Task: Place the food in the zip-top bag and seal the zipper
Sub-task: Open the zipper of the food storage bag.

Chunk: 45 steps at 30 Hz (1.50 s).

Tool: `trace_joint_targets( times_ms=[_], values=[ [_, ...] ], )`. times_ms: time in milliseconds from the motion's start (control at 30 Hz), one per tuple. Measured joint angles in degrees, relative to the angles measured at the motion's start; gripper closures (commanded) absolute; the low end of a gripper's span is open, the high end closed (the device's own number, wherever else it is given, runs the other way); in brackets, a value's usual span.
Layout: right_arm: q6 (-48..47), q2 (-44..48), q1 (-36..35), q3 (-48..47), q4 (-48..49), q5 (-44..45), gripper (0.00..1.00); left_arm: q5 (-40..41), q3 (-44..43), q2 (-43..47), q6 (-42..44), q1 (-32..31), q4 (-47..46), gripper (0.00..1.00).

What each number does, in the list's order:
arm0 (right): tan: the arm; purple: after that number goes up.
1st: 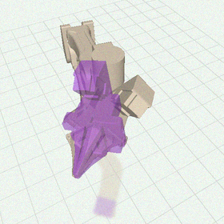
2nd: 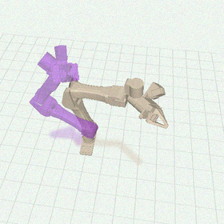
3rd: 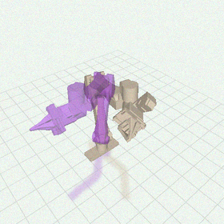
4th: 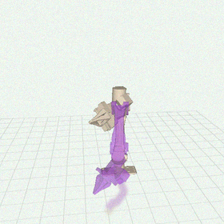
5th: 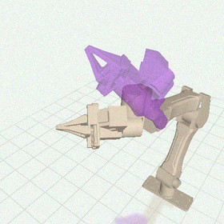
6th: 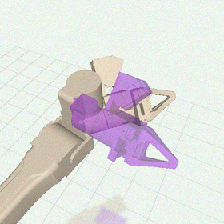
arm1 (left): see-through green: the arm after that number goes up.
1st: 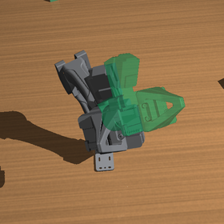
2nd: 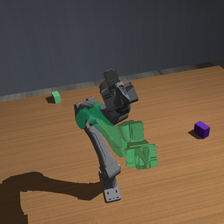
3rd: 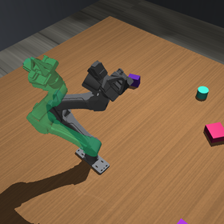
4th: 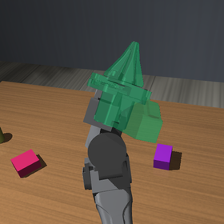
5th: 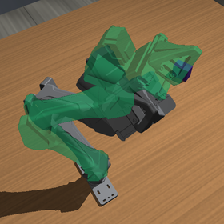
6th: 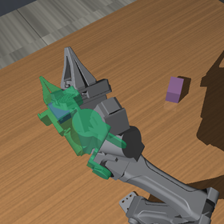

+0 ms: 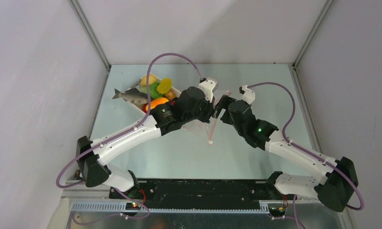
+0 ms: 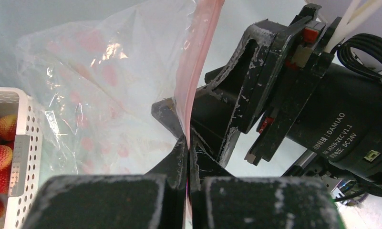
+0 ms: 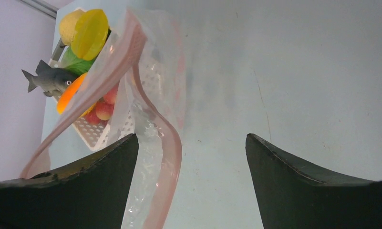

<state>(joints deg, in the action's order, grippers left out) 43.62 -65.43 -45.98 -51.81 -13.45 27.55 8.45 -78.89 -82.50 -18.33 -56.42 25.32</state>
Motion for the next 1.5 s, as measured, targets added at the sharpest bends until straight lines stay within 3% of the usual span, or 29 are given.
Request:
trace_joint_targets(
  times_ms=[200, 400, 633, 967, 1133, 1267, 1500],
  values=[
    [0.4, -0.4, 1.5, -0.1, -0.1, -1.3, 0.16, 1.4, -0.1, -0.1, -0.1, -0.2, -0.1, 1.0],
    [1.0, -1.0, 3.3, -0.3, -1.1, -2.4, 0.31, 3.8, -0.1, -0.1, -0.2, -0.6, 0.1, 1.0],
    [1.7, -0.1, 5.0, 0.9, -0.2, -4.0, 0.35, 8.2, -0.1, 0.3, -0.3, -0.7, 0.5, 1.0],
    [1.5, 2.2, 6.2, 3.1, 2.1, -7.1, 0.71, 13.1, -0.1, 0.9, -1.2, -0.8, 0.7, 1.0],
    [0.9, 3.4, 6.2, 3.1, 0.6, -7.4, 0.8, 17.2, -0.1, 0.9, -1.4, -0.8, 1.0, 1.0],
    [-0.1, 5.9, 6.3, 3.2, -2.4, -7.1, 0.98, 20.2, -0.1, 0.7, -1.9, -0.7, 1.3, 1.0],
    [-2.6, 10.8, 7.3, 3.2, -8.5, -7.6, 1.0, 20.7, 0.7, 0.5, -4.3, 2.6, 1.6, 1.0]
  ],
)
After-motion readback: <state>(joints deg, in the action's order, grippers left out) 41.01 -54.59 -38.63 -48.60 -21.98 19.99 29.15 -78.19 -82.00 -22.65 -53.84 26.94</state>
